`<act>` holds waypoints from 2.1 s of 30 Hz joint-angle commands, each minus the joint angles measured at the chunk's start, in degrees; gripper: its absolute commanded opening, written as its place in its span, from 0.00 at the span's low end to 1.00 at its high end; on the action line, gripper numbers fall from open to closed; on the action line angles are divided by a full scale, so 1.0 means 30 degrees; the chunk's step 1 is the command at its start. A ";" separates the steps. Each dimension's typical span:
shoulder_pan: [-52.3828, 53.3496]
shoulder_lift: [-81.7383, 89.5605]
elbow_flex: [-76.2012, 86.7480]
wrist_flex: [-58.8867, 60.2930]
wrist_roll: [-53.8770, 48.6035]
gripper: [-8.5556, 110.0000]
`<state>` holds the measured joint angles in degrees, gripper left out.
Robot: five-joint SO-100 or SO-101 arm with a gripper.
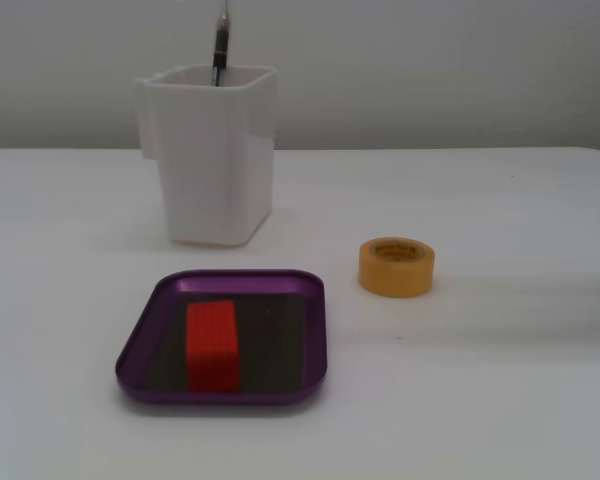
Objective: Pick up the red cube and place it in the box.
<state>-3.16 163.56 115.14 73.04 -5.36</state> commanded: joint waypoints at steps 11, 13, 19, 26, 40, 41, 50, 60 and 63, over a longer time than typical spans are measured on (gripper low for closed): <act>0.0000 1.0928 1.5176 -0.2607 0.0293 0.20; 0.0000 1.1660 1.6172 -0.2607 0.1465 0.21; 0.0000 1.1572 1.7285 -0.2607 0.3955 0.21; -0.0029 1.1572 1.8311 -0.2344 0.2813 0.20; -0.0029 1.1572 1.8984 -0.2344 0.2930 0.07; -0.0029 1.1572 1.8984 -0.2344 0.2959 0.07; -0.0146 1.1572 2.0303 -0.2461 0.3047 0.07; -0.0264 1.1572 2.0332 -0.2549 0.2871 0.07; -0.0264 1.1572 2.0332 -0.2549 0.2871 0.07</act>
<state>-3.60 192.30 175.69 66.09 3.60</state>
